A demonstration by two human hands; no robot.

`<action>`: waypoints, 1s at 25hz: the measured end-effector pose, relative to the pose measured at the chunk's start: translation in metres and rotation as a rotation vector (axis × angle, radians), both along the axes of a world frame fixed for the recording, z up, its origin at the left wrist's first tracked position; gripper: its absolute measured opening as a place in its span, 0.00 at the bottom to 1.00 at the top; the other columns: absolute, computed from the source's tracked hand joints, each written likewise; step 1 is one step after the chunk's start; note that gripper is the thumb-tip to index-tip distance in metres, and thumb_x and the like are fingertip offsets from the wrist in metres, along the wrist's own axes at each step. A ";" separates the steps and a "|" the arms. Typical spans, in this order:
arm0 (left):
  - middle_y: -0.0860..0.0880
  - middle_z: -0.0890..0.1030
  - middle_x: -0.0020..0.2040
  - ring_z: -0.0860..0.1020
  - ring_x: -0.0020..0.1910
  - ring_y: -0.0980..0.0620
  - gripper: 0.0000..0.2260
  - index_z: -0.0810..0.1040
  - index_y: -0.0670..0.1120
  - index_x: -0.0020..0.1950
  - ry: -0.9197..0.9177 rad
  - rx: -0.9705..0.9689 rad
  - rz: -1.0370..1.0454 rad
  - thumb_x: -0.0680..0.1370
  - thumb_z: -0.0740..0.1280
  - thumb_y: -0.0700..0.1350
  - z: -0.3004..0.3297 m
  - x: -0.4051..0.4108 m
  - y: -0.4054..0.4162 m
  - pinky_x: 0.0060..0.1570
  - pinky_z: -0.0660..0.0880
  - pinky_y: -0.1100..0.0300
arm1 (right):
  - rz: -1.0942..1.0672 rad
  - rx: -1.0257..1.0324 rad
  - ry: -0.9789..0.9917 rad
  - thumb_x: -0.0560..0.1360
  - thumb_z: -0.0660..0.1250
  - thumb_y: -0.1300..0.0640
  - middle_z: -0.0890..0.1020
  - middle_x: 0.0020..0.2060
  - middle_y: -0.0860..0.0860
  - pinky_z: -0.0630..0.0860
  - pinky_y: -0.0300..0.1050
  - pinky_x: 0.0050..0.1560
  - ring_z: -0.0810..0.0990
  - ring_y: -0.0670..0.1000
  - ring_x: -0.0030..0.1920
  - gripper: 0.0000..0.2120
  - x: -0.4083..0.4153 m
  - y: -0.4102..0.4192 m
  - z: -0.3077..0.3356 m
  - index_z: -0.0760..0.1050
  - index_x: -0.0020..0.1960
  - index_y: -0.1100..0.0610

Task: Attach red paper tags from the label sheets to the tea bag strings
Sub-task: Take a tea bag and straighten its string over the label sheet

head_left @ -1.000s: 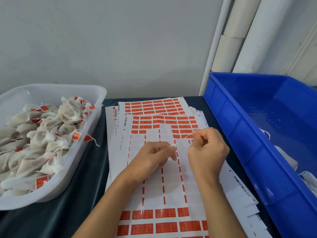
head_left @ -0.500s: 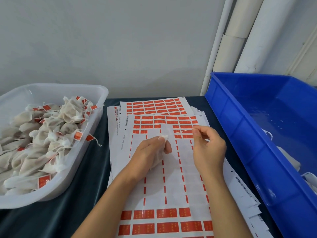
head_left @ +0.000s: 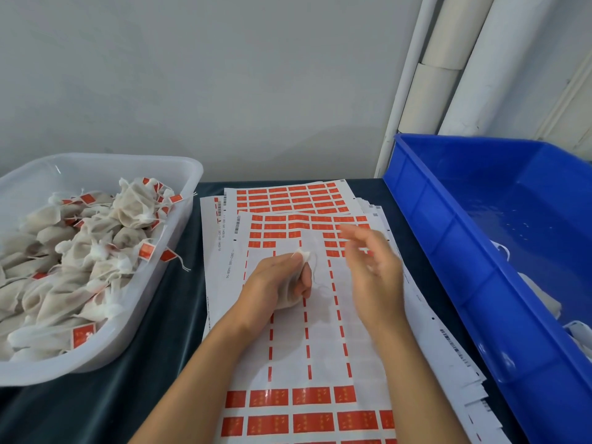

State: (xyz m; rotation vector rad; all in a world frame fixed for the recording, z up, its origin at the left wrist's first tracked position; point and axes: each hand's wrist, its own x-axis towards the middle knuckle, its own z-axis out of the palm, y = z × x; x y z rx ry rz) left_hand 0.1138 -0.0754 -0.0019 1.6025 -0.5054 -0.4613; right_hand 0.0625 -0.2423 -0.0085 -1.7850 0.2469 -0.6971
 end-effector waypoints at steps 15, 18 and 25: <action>0.50 0.78 0.40 0.75 0.41 0.54 0.20 0.82 0.47 0.50 -0.037 0.078 -0.076 0.82 0.58 0.60 0.004 -0.004 -0.006 0.50 0.74 0.59 | -0.059 -0.330 -0.017 0.84 0.65 0.54 0.81 0.39 0.38 0.78 0.32 0.40 0.82 0.42 0.45 0.07 0.003 0.008 -0.010 0.76 0.47 0.46; 0.52 0.80 0.40 0.76 0.42 0.54 0.17 0.82 0.49 0.49 -0.077 0.138 -0.076 0.87 0.57 0.54 0.004 -0.003 -0.008 0.53 0.74 0.56 | -0.196 -0.340 -0.027 0.83 0.66 0.54 0.81 0.39 0.38 0.73 0.29 0.39 0.81 0.41 0.41 0.06 0.003 0.006 -0.008 0.77 0.47 0.48; 0.53 0.82 0.40 0.78 0.42 0.54 0.18 0.81 0.49 0.43 -0.102 0.161 -0.084 0.83 0.59 0.57 0.005 -0.004 -0.009 0.52 0.74 0.58 | -0.304 -0.331 -0.044 0.82 0.68 0.58 0.79 0.39 0.38 0.69 0.25 0.40 0.80 0.39 0.40 0.07 0.001 0.009 -0.007 0.77 0.47 0.48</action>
